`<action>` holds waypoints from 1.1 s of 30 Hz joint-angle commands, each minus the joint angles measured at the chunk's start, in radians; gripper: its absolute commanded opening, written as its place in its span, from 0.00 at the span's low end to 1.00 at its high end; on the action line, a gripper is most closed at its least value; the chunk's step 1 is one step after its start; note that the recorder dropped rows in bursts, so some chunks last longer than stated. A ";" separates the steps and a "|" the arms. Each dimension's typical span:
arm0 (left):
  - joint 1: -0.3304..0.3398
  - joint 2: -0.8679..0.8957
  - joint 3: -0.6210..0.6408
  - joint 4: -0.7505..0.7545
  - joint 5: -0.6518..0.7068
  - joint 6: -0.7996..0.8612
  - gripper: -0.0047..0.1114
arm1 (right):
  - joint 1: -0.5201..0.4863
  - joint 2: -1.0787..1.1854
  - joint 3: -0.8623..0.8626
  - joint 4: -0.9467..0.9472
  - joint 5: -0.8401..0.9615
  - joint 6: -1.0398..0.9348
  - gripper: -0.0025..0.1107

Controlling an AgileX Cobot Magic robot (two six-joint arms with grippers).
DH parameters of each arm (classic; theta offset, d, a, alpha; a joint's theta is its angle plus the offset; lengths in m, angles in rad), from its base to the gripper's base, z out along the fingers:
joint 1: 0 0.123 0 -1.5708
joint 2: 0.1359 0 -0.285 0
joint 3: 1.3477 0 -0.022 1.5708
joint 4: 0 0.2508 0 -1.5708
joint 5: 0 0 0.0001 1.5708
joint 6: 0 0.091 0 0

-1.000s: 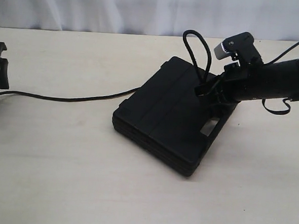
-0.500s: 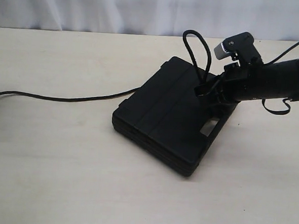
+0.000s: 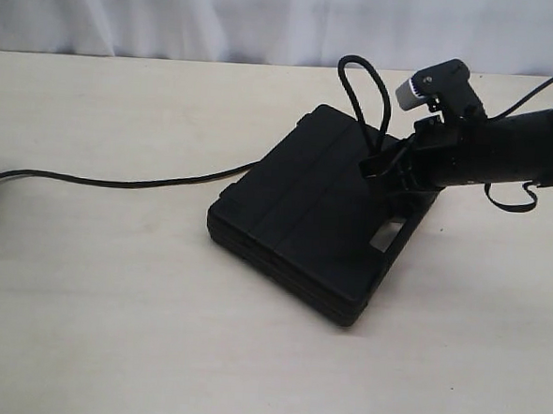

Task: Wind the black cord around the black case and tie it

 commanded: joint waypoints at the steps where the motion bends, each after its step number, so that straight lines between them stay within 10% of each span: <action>1: 0.005 -0.002 0.002 0.070 -0.076 -0.042 0.51 | 0.001 -0.014 -0.002 0.002 0.026 0.003 0.06; 20: 0.005 0.056 0.002 0.049 -0.077 0.033 0.51 | 0.001 -0.012 -0.002 0.002 0.026 0.003 0.06; 28: 0.005 0.031 0.002 0.042 -0.307 0.301 0.05 | 0.001 -0.012 -0.002 0.002 0.026 0.003 0.06; 33: -0.013 -0.008 0.002 0.026 -0.536 0.845 0.04 | 0.001 -0.012 -0.002 0.002 0.026 0.003 0.06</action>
